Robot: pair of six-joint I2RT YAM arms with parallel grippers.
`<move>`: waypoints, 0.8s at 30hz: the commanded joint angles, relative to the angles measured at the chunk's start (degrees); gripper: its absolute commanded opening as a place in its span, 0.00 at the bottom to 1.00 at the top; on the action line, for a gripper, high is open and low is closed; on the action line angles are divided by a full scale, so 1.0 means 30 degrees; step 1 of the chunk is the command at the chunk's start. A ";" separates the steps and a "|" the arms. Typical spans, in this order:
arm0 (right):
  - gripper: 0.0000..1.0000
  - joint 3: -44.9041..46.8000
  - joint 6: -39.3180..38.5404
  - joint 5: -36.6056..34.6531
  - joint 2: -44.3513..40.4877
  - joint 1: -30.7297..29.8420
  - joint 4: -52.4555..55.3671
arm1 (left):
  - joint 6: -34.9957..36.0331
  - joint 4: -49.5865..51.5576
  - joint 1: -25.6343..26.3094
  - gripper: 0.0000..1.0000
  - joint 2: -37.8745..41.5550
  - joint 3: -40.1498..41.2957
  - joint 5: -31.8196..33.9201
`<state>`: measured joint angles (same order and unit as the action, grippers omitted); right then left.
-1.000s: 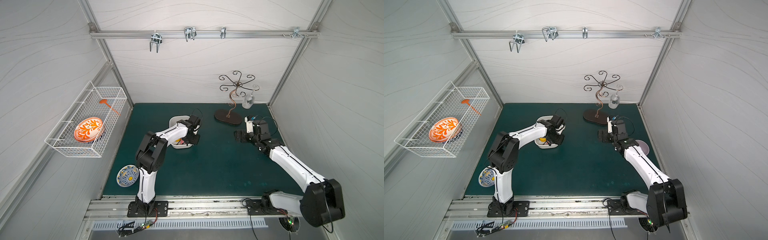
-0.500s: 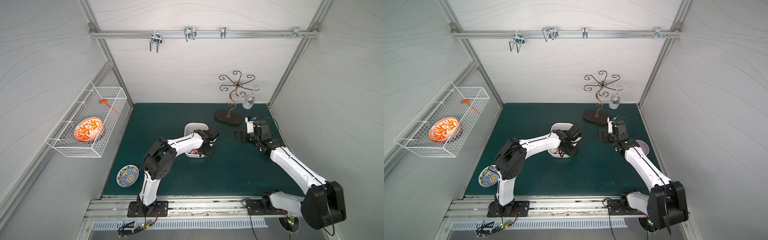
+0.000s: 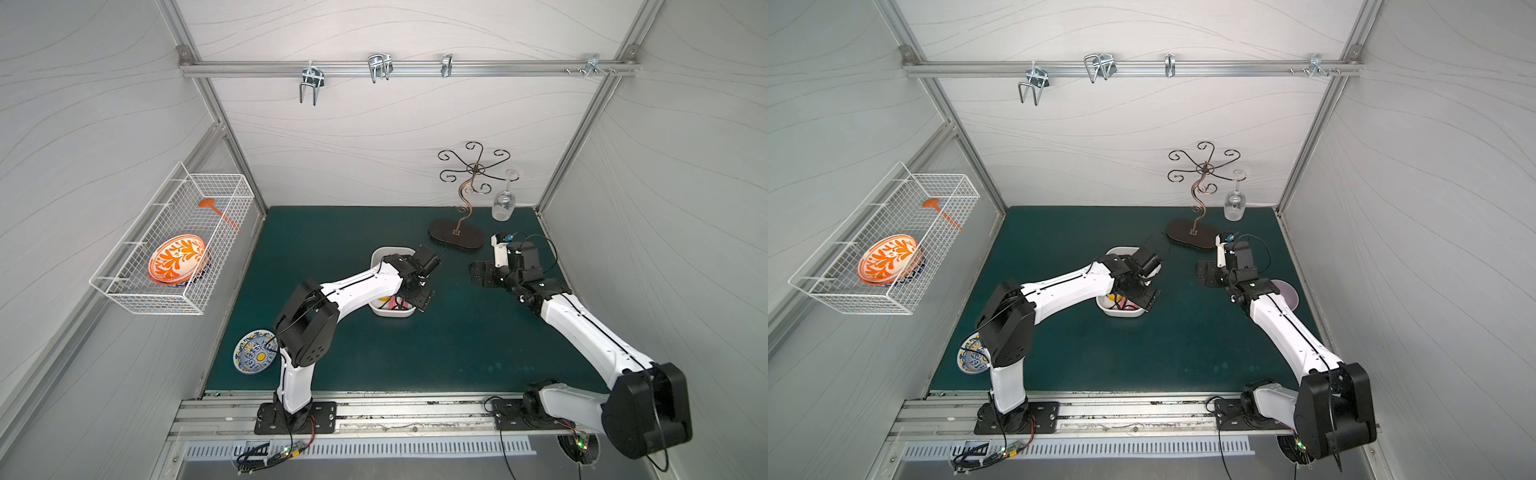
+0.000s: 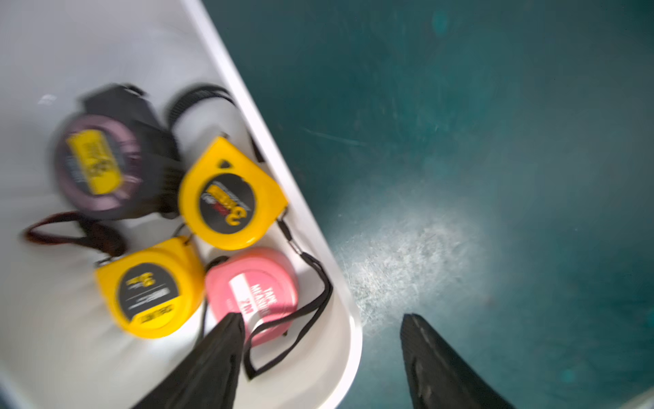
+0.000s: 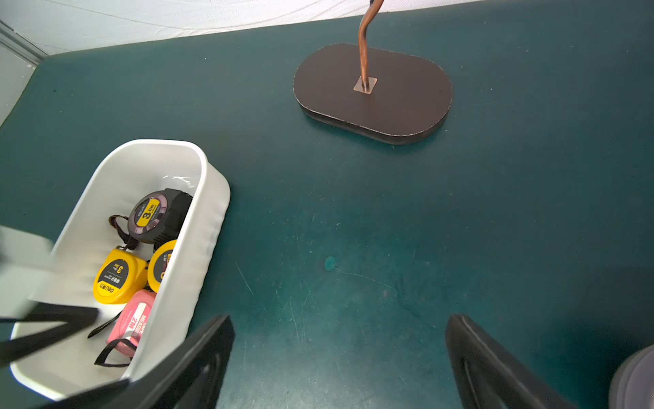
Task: Take the tape measure out of the storage box
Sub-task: Pick up the tape measure from the storage box.
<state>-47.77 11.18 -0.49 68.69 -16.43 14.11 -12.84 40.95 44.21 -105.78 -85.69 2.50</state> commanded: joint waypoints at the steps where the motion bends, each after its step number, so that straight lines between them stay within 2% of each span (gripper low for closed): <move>1: 0.99 0.0102 0.0366 0.0843 0.0293 0.0155 0.0541 | -0.0837 -0.1448 -0.1899 0.86 0.1595 0.0392 -0.0914; 5: 0.99 0.0066 0.0518 0.1524 0.0447 0.0172 0.0571 | -0.0368 -0.2084 -0.3763 0.99 0.1864 0.0473 -0.1483; 11: 0.99 -0.0190 0.0637 0.1850 0.0788 0.0231 0.0714 | 0.1580 0.0113 -0.4451 0.99 -0.1172 -0.2804 -0.1344; 16: 0.99 -0.0162 0.0651 0.1885 0.0923 0.0476 0.0833 | 0.2112 0.1412 -0.4643 0.93 -0.3305 -0.5175 -0.1593; 24: 0.99 -0.0044 0.0844 0.2342 0.1182 0.0926 0.0617 | 0.2122 0.4232 -0.4659 0.84 -0.6330 -0.8748 -0.0634</move>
<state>-47.77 12.69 5.26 71.44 -14.17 15.53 -7.03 49.47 30.41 -122.04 -107.70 -0.64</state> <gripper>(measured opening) 0.989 0.846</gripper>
